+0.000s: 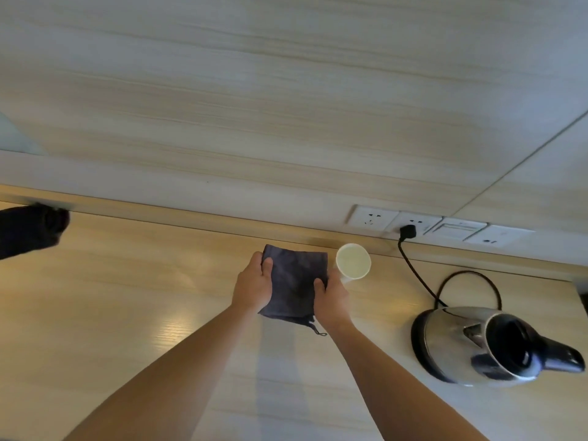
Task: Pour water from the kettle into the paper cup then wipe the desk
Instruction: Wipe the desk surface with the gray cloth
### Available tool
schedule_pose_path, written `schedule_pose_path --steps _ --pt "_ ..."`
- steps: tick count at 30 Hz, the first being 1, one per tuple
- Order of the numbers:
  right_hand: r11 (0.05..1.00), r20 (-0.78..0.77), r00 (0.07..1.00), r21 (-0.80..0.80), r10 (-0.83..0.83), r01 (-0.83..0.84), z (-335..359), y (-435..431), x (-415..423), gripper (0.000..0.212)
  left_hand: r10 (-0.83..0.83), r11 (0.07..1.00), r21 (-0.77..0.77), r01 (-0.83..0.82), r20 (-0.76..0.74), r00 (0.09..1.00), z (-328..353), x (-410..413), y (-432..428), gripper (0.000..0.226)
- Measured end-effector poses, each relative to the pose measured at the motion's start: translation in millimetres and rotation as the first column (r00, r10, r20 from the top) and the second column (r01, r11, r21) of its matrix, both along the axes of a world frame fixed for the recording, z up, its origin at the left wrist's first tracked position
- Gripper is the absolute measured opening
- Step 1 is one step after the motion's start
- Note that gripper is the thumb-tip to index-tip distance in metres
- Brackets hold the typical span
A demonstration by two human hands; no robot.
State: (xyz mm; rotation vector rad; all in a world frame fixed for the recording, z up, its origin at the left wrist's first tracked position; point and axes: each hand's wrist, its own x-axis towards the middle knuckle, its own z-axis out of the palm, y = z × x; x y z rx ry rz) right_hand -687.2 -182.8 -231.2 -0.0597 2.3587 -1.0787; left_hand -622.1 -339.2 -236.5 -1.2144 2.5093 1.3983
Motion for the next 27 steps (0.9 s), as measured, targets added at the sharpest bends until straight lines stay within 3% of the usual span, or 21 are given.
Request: schedule_pose_path --steps 7,16,20,22,24,27 --pt "0.995 -0.001 0.995 0.025 -0.099 0.099 -19 -21 -11 0.02 0.042 0.999 0.031 -0.043 0.026 0.999 -24 -24 -12 0.029" --pt "0.986 0.042 0.999 0.164 -0.003 -0.004 -27 -32 -20 0.033 0.11 0.994 0.023 -0.111 0.016 0.994 -34 -41 -17 0.026" --pt "0.988 0.0 0.999 0.149 -0.048 0.047 -29 -28 -17 0.04 0.15 0.988 0.034 -0.151 0.04 0.988 -35 -42 -19 0.029" --pt "0.971 -0.041 0.996 0.228 0.076 -0.065 -29 -25 -13 0.047 0.177 0.984 0.023 -0.178 0.05 0.983 -39 -36 -18 0.03" --pt "0.894 -0.118 0.951 0.389 0.286 -0.221 -29 -18 -2 0.06 0.192 0.981 -0.031 -0.191 0.034 0.981 -41 -27 -14 0.037" --pt "0.781 -0.246 0.821 0.528 0.516 -0.333 -26 -13 20 0.074 0.057 0.945 -0.321 -0.059 -0.015 0.998 -42 -10 -7 0.049"
